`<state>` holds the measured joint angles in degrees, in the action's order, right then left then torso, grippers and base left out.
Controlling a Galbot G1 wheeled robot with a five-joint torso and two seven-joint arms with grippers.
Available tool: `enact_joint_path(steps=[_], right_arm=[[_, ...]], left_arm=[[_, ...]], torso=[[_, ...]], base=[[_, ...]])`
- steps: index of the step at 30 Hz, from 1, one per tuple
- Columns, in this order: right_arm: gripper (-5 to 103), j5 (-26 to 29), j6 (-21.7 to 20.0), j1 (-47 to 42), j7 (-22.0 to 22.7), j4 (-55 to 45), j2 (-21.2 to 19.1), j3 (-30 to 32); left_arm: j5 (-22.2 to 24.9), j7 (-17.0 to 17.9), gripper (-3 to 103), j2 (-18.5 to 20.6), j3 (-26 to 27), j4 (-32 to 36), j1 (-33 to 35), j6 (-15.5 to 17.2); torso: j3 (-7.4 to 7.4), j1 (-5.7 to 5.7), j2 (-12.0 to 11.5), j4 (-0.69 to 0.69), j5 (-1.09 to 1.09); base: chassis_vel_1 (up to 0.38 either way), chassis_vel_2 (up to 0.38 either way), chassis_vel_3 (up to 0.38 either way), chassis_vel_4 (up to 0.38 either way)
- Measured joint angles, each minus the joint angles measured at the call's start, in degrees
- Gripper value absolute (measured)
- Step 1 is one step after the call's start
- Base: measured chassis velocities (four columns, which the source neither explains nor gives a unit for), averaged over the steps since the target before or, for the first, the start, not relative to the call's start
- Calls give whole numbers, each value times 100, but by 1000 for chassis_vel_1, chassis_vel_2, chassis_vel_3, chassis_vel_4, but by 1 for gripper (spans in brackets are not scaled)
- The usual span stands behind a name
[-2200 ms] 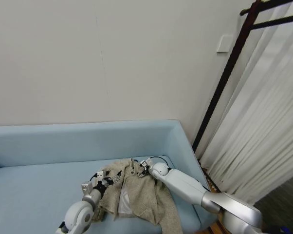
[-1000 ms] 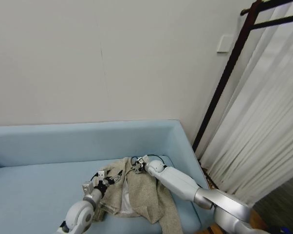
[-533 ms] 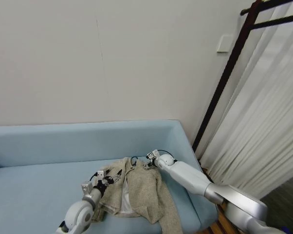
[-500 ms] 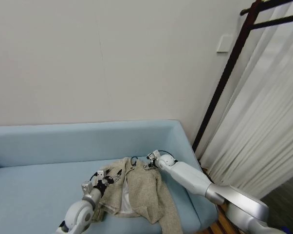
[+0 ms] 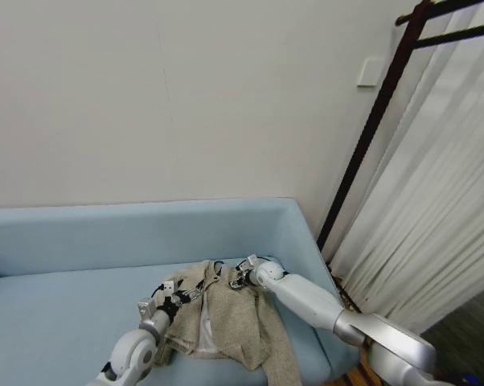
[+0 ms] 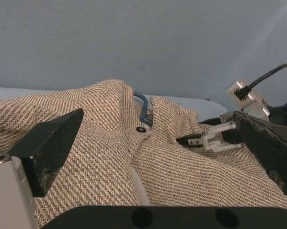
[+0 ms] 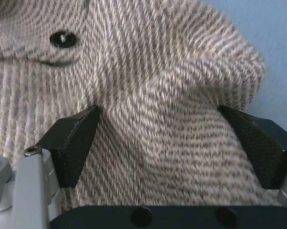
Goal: Pick up the clothes from the sofa and hang them on the clothes hanger.
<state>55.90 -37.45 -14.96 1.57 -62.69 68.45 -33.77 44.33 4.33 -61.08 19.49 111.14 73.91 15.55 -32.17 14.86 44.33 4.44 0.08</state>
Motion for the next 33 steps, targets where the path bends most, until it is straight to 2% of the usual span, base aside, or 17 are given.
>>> enact_joint_path(steps=[12,22,24,26,28,29,32,33], right_arm=[[80,-250,-46,-80,97,15,96,-69],[75,-1167,109,-52,55,487,399,-182],[72,-1293,111,-43,56,558,450,-192],[62,-1392,122,-25,81,708,528,-187],[62,-1492,159,23,81,884,555,-183],[51,-1547,173,55,62,965,551,-179],[51,-1566,178,80,49,1007,525,-177],[34,-1566,178,100,27,1013,473,-176]], left_arm=[[5,-66,100,-20,7,-63,-1,-83],[7,-81,100,-12,40,-43,64,-210],[7,-81,100,-23,41,-41,67,-222],[7,-83,100,-38,39,-29,73,-232],[7,-86,100,-45,38,-12,87,-244],[6,-91,100,-46,41,1,99,-254],[5,-98,100,-45,49,7,111,-259],[3,-107,100,-44,54,8,123,-264]], torso=[[1,0,0,3,0],[1,-1,0,1,0],[1,-1,0,1,0],[1,-1,1,0,2],[1,-1,1,-2,2],[1,-1,0,-1,2],[1,-1,0,-1,2],[0,0,0,1,2]], base=[[0,0,0,0],[0,0,0,0],[0,0,0,0],[0,0,0,0],[0,0,0,0],[0,0,0,0],[0,0,0,0],[0,0,0,0]])
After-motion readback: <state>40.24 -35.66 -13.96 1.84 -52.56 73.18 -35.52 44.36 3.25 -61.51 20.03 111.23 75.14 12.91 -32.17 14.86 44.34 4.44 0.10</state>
